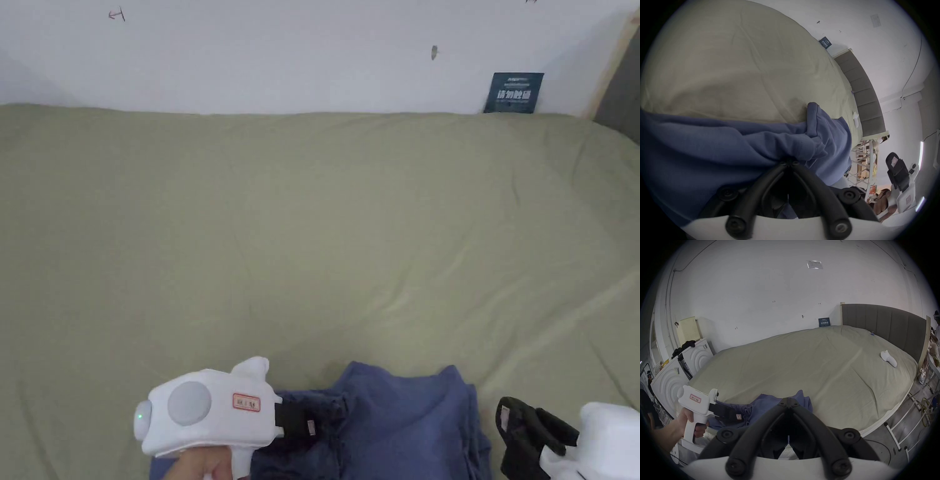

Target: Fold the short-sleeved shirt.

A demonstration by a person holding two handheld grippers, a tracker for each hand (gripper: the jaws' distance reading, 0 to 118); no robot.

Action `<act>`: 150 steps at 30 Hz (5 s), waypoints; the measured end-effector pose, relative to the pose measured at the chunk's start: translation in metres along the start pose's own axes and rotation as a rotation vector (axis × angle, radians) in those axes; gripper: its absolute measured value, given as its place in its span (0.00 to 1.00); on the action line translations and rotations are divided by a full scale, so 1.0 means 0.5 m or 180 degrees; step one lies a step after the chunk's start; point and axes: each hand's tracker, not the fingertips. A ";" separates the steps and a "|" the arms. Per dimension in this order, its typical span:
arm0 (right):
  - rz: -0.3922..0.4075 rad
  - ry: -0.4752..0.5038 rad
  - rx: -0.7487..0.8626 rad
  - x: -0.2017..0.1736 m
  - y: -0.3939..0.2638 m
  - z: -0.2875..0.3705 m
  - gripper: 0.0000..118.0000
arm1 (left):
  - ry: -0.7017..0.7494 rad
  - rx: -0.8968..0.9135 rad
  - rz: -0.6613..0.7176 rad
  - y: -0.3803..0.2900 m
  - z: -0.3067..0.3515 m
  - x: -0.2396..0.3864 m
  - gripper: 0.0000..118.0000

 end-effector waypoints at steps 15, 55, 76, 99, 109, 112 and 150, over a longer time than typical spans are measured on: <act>0.0087 0.0201 -0.0104 -0.064 0.003 -0.036 0.01 | 0.0298 0.0448 0.0002 -0.015 0.357 -0.200 0.52; 0.0128 0.0437 -0.0013 -0.056 0.005 0.003 0.01 | 0.1138 0.0670 -0.0153 0.004 0.528 -0.012 0.11; -0.0315 0.0141 -0.0024 0.053 -0.006 0.031 0.01 | 0.1430 -0.0228 -0.1277 -0.010 0.008 0.250 0.99; -0.0418 0.0606 -0.0654 0.002 -0.026 -0.059 0.01 | -0.0442 0.0058 -0.0157 -0.040 0.047 0.056 0.00; -0.1123 0.2598 -0.1890 -0.108 -0.085 -0.362 0.01 | 0.0203 0.0523 -0.0328 -0.020 0.325 -0.064 0.00; -0.1284 0.2541 -0.2117 -0.088 -0.111 -0.432 0.01 | 0.0300 0.0432 -0.0255 -0.006 0.328 -0.130 0.00; -0.1398 0.2427 -0.1770 -0.075 -0.021 -0.359 0.01 | 0.0867 0.0325 0.0218 0.237 0.634 -0.512 0.31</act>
